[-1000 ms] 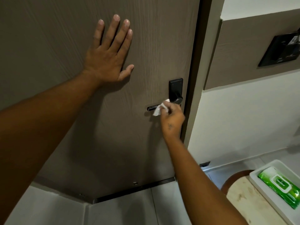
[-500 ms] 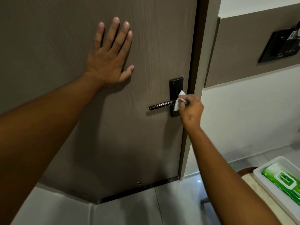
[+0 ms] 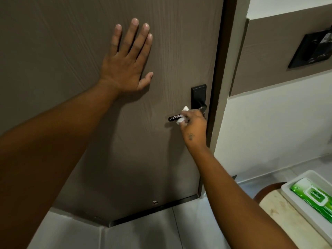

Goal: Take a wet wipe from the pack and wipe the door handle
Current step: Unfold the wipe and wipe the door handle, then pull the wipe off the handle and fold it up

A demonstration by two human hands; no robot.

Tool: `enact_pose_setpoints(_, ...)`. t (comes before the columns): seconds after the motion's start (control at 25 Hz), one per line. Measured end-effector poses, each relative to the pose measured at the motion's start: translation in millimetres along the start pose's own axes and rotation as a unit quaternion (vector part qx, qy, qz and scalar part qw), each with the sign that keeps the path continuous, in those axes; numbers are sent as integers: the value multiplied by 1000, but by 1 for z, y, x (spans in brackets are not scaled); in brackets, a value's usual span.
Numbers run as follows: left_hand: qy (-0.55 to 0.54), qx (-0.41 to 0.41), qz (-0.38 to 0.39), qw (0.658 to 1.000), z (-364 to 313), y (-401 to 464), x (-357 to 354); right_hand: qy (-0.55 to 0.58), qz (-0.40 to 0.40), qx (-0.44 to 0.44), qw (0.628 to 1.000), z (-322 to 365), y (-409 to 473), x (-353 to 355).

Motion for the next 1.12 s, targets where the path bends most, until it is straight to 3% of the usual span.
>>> enact_pose_setpoints(0.12, -20, 8, 7, 1000, 0, 0, 5, -88, 80, 92, 989, 21, -14, -19)
enact_pose_setpoints(0.24, -38, 17, 9, 999, -3, 2, 6, -93, 134, 97, 982, 27, -5, -24)
enact_pose_setpoints(0.32, -46, 31, 13, 998, -9, 2, 8, -56, 131, 29, 989, 19, 8, -14)
enact_pose_setpoints(0.44, -64, 70, 40, 995, -30, 5, 9, 16, 66, -95, 993, -1, 30, 17)
enact_pose_setpoints(0.52, -110, 82, 61, 989, -63, 14, 11, 75, 18, -179, 981, -21, 44, 47)
enact_pose_setpoints(0.6, -213, 37, 43, 975, -116, 26, 14, 158, -3, -247, 956, -44, 58, 82)
enact_pose_setpoints(0.72, -405, -13, 43, 913, -217, 57, 22, 272, -18, -313, 910, -87, 77, 146)
enact_pose_setpoints(0.88, -566, 23, 139, 812, -354, 121, 27, 300, -28, -344, 889, -156, 99, 244)
enact_pose_setpoints(1.0, -689, 102, 199, 689, -458, 164, 24, 260, -59, -366, 892, -215, 100, 321)
enact_pose_setpoints(1.12, -752, 146, 286, 576, -567, 186, 25, 180, -147, -408, 883, -277, 82, 390)
Point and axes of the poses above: each hand's wrist, its own y-axis towards the middle knuckle, its own x-axis out of the back of the hand, z = x × y, the point moved 3 cm from there along y, towards the middle knuckle, and after that the axes turned 14 degrees about -z, right-handed, at the moved point
